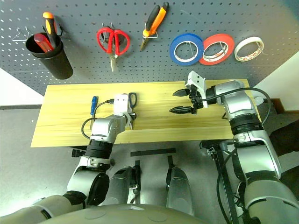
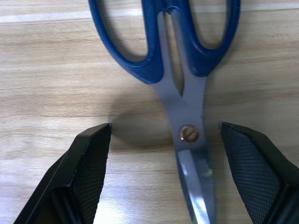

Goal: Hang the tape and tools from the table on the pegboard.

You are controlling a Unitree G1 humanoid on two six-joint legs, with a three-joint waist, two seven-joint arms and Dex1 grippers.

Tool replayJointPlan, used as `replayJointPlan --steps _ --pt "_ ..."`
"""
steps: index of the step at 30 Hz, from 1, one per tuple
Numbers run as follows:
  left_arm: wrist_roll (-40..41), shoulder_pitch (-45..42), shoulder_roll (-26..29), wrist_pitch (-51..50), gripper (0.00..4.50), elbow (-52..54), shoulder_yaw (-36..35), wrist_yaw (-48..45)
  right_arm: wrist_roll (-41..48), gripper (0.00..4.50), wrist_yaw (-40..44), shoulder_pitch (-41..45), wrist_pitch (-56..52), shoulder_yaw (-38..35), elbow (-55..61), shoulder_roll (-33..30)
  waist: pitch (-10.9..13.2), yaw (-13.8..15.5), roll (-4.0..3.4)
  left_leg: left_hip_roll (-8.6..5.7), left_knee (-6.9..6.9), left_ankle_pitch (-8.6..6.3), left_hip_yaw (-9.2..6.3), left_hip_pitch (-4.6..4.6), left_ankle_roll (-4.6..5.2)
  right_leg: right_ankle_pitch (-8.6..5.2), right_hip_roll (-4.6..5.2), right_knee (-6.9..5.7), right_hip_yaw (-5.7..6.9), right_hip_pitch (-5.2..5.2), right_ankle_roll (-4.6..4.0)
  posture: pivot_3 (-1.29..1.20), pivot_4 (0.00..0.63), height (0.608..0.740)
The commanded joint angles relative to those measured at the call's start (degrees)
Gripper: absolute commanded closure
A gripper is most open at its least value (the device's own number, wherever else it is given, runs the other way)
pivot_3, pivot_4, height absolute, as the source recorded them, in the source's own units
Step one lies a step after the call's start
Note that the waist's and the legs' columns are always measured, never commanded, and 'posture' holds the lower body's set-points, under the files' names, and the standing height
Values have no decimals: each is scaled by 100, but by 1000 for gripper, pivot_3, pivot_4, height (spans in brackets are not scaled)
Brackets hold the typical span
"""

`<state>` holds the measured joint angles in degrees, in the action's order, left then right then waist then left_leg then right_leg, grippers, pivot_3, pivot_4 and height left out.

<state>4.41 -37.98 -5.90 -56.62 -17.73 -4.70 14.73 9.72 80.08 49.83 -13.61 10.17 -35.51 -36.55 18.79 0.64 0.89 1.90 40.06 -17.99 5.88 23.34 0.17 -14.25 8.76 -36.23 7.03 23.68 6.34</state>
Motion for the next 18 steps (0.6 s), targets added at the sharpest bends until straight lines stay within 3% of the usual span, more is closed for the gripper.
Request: replayJointPlan --steps 1,9,18 --pt "-96 -29 -56 -127 1164 -152 -30 110 40 0 -12 19 41 -181 158 -66 3 -5 1 0 0 0 0 0 0 0 0 1 0 0 0 -37 381 732" --pt "-176 -142 -66 -263 3787 -292 -139 257 -2 0 -76 13 -90 -149 139 -89 34 -17 0 3 -1 0 1 0 0 0 0 3 0 2 0 -37 381 732" --pt "-306 62 245 -36 3936 193 250 -169 -69 0 -238 -3 30 -201 83 -84 35 -45 0 4 -2 0 2 0 0 0 0 4 0 3 0 -37 351 732"
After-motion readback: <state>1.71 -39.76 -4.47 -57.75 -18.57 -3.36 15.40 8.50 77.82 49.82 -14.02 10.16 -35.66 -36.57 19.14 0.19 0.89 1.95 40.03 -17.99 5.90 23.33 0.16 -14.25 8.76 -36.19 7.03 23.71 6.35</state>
